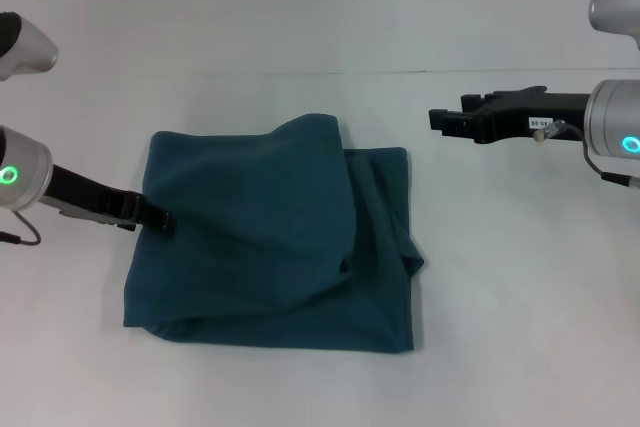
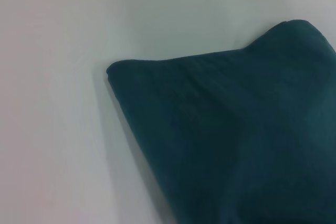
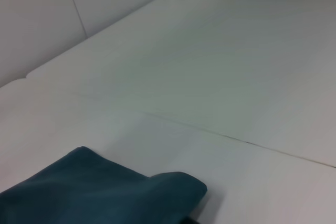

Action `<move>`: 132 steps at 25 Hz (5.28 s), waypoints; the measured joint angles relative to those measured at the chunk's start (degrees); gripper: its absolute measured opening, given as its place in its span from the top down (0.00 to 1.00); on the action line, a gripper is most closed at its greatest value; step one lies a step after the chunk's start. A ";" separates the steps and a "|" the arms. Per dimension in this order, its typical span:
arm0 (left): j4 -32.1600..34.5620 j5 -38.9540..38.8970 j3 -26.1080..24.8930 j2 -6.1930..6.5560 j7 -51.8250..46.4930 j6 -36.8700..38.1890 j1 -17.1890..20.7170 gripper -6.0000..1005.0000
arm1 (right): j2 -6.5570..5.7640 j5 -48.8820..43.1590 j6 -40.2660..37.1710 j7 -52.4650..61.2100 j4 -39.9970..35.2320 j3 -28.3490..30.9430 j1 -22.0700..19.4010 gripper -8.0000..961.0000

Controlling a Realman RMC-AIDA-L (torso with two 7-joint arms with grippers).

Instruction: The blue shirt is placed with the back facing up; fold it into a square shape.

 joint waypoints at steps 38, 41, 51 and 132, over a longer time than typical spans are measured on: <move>-2.03 -2.40 -1.32 -0.11 4.16 -0.96 0.07 0.91 | 0.02 -10.96 -8.39 12.27 1.84 -1.83 6.70 0.45; -1.99 -2.40 -1.50 -0.20 4.46 -0.79 0.75 0.91 | 0.08 -12.29 -11.63 14.44 0.61 -2.24 6.84 0.46; -2.07 -2.49 -2.88 -0.53 6.04 -0.78 1.91 0.91 | 0.23 -9.10 -18.88 15.26 -0.49 -2.51 6.36 0.46; -3.08 -2.61 -2.31 -1.08 9.03 -0.92 0.12 0.91 | -0.15 1.38 -25.03 22.92 9.86 -1.32 3.78 0.33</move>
